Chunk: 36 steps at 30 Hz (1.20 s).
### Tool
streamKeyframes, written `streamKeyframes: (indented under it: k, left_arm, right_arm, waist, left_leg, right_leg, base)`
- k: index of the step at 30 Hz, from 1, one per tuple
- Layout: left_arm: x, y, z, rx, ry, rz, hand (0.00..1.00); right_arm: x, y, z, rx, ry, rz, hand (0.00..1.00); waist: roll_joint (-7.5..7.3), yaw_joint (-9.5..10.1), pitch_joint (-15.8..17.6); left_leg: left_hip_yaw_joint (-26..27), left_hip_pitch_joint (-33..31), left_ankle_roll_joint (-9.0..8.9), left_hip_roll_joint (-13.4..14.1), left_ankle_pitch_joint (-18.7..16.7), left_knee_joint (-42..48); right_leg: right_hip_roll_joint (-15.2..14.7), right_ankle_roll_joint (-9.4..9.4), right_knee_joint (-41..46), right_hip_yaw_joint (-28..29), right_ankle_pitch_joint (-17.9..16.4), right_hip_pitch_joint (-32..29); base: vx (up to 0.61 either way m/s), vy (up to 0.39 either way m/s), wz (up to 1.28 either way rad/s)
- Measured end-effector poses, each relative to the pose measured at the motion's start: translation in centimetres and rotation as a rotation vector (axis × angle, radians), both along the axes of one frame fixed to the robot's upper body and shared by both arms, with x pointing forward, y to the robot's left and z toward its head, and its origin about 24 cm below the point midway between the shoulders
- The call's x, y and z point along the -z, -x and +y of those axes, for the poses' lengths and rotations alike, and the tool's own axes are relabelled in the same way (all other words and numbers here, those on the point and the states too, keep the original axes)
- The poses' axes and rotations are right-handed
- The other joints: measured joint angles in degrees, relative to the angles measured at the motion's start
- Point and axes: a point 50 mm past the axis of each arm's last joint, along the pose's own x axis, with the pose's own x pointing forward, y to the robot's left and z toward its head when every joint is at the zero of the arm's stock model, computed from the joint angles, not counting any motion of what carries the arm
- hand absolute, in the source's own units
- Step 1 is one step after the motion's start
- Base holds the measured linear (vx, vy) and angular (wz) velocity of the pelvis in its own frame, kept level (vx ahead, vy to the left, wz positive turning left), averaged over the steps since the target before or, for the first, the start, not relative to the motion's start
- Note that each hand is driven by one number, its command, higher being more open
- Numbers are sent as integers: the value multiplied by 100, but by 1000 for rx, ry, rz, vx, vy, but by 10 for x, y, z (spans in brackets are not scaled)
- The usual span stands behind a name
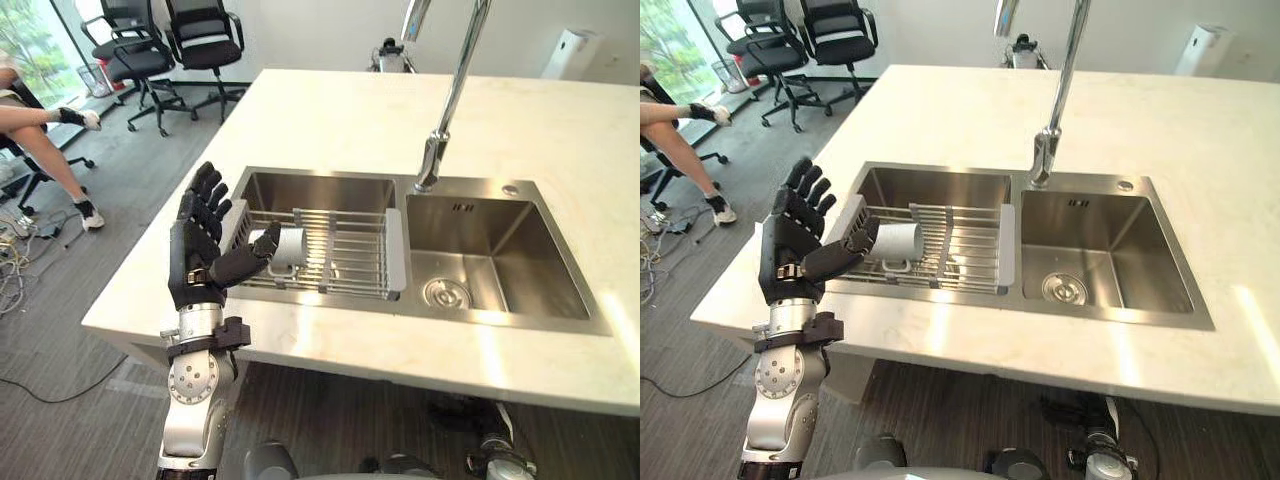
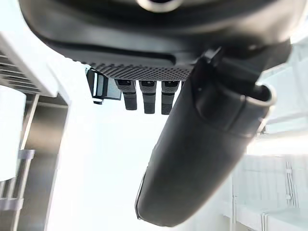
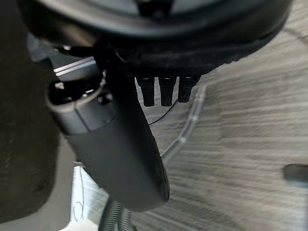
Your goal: Walk over to the sink, pick up the cup, carry it to the dishwasher, place the cup inside the dishwasher, then close the dishwasher door
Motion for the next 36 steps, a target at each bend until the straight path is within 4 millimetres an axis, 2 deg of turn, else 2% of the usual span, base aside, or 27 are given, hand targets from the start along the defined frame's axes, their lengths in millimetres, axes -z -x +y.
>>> streamKeyframes:
  k: [1, 2, 4, 7, 13, 17, 22, 30, 36]
  left_arm:
    - [1, 0, 0, -5, -29, 6, 90]
    - [3, -1, 1, -8, -42, 15, 90]
    - [19, -8, 9, -30, -110, 101, 90]
    - [32, -10, 17, -28, -165, 196, 90]
    - [27, -13, 30, 23, -353, 215, 90]
    - [38, -18, 43, 40, -481, 294, 90]
    - [36, -19, 54, 52, -634, 327, 90]
    - [34, -21, 65, 59, -796, 365, 90]
    - [31, -24, 64, 84, -912, 365, 90]
  right_arm:
    - [1, 0, 0, 2, -6, 2, 90]
    - [2, 0, 0, 2, -9, 7, 90]
    - [9, 4, 10, 7, -51, 34, 90]
    - [12, 12, 9, 23, -57, 58, 90]
    - [14, 16, 8, 25, -67, 66, 90]
    - [16, 24, 7, 21, -73, 91, 90]
    - [18, 38, 1, 17, -68, 130, 90]
    - [18, 33, 3, -3, -77, 119, 90]
    - [17, 32, 3, -23, -62, 124, 90]
  waist:
    - [46, 1, -29]
    - [112, 12, -69]
    - [-188, -54, -134]
    - [-342, -51, -179]
    - [-354, -175, -227]
    - [-325, -193, -272]
    - [-318, -195, -395]
    - [-311, -186, -414]
    - [-303, -177, -427]
  left_leg:
    - [-97, 79, 18, -204, 562, -943]
    - [-253, 120, -190, -294, 984, -1249]
    - [-194, 463, -131, -562, 1077, -1700]
    - [7, 786, -55, -765, 1142, -2109]
    - [110, 1064, -28, -1005, 1554, -2930]
    - [99, 1221, -66, -1001, 1925, -3518]
    - [100, 1248, -49, -1054, 2040, -3765]
    - [89, 1244, -26, -1139, 2025, -3769]
    - [37, 1196, -24, -1151, 2024, -3770]
  right_leg:
    - [4, 76, -11, 72, -21, -2]
    - [30, 137, -6, 148, -52, 6]
    - [-178, 201, -73, 365, -79, 78]
    - [-352, 218, -161, 674, -69, 149]
    - [-485, 392, -375, 813, 5, 104]
    - [-433, 436, -406, 848, 33, -34]
    - [-422, 481, -430, 881, 62, -134]
    - [-502, 551, -561, 963, 137, -132]
    - [-508, 562, -694, 977, 216, -132]
  base:
    - [262, 132, -21]
    - [310, 153, -25]
    - [249, 123, -9]
    - [121, 85, -12]
    - [13, 24, -6]
    - [-63, -20, -5]
    - [-20, 7, -2]
    - [10, 31, -5]
    - [3, 1, -1]
